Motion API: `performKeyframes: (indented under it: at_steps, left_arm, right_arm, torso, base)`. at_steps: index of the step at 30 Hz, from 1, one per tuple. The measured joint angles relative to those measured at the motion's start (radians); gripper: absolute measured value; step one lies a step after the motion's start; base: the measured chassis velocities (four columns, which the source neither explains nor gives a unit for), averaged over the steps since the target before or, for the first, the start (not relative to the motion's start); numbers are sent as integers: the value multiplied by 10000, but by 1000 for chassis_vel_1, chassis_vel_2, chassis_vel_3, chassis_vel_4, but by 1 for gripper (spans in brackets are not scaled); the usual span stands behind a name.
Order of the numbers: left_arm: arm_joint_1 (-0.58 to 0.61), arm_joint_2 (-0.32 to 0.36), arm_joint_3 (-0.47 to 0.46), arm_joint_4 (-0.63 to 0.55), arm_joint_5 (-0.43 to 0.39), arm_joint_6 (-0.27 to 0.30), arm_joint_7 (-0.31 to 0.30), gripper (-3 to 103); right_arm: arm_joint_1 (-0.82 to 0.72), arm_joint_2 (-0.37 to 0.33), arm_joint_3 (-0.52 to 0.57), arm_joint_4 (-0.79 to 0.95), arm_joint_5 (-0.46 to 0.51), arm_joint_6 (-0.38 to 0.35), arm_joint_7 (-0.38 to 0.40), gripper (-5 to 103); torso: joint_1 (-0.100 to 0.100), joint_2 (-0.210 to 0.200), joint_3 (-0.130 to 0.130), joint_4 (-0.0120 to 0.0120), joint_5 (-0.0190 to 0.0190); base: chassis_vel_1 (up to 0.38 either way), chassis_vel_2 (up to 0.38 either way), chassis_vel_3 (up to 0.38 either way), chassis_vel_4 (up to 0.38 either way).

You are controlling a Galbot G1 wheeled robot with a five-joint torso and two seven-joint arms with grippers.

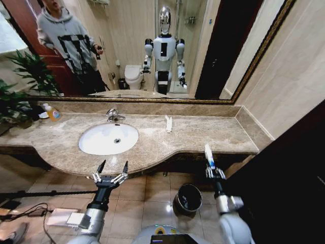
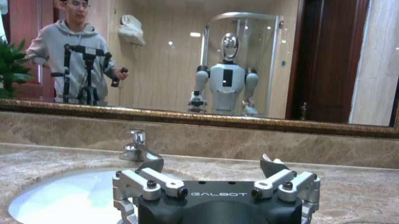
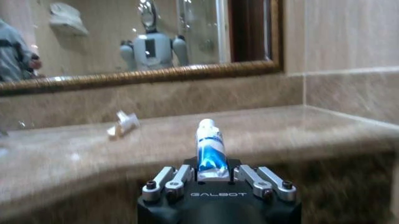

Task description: Pick up the trash from the sink and place it in the trash bin.

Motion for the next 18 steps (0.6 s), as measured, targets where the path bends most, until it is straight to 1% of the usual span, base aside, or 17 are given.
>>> performKeyframes:
  at_steps: [2, 4, 6, 7, 8, 9, 11, 12, 14, 16, 17, 18]
  left_arm:
    - [0, 0, 0, 1, 0, 0, -1, 100]
    - [0, 0, 0, 1, 0, 0, 0, 100]
    - [0, 0, 0, 1, 0, 0, -1, 100]
    - [0, 0, 0, 1, 0, 0, -1, 100]
    - [0, 0, 0, 0, 0, 0, 0, 100]
    - [0, 1, 0, 1, 0, 0, -1, 100]
    - [0, 0, 0, 0, 0, 0, 0, 100]
    - [0, 0, 0, 0, 0, 0, 0, 100]
    - [0, 0, 0, 1, 0, 0, 0, 100]
    - [0, 0, 0, 1, 0, 0, 0, 100]
    - [0, 0, 0, 1, 0, 0, 0, 100]
    - [0, 0, 0, 1, -1, 0, 0, 100]
  right_arm:
    - [-71, 66, -11, -160, -63, 105, 4, 27]
    - [-198, 136, -75, -691, -149, 297, 12, 27]
    - [-227, 84, -191, -1299, -101, 341, 29, 27]
    - [-227, 84, -191, -1299, -101, 341, 29, 27]
    - [-158, 2, -286, -1721, 205, 221, 53, 27]
    - [-82, -37, -376, -2013, 621, -45, 65, 27]
    - [52, -47, -437, -2379, 1139, -441, 52, 27]
    - [52, -47, -437, -2379, 1139, -441, 52, 27]
    - [461, -134, -474, -3223, 1549, -756, -34, 27]
    - [744, -271, -502, -3819, 1586, -840, -90, 27]
    - [744, -271, -502, -3819, 1586, -840, -90, 27]
    - [1042, -368, -533, -4364, 1583, -916, -121, 27]
  torso:
    - [0, 0, 1, -1, 1]
    - [1, 0, 1, 0, 1]
    - [1, 0, 1, 0, 2]
    - [1, 0, 1, 0, 2]
    - [1, 0, 1, 0, 1]
    - [1, 0, 1, 0, 3]
    - [1, -1, 2, 0, 2]
    - [1, -1, 2, 0, 2]
    - [1, -2, 1, 0, 4]
    - [1, -2, 2, 0, 1]
    - [1, -2, 2, 0, 1]
    - [1, -2, 2, -1, 2]
  base:
    - [0, 0, 0, 0]
    - [0, 0, 0, 0]
    - [0, 0, 0, 0]
    - [0, 0, 0, 0]
    - [0, 0, 0, 0]
    - [0, 0, 0, 0]
    - [0, 0, 0, 0]
    - [0, 0, 0, 0]
    - [0, 0, 0, 0]
    - [0, 0, 0, 0]
    - [0, 0, 0, 0]
    - [0, 0, 0, 0]
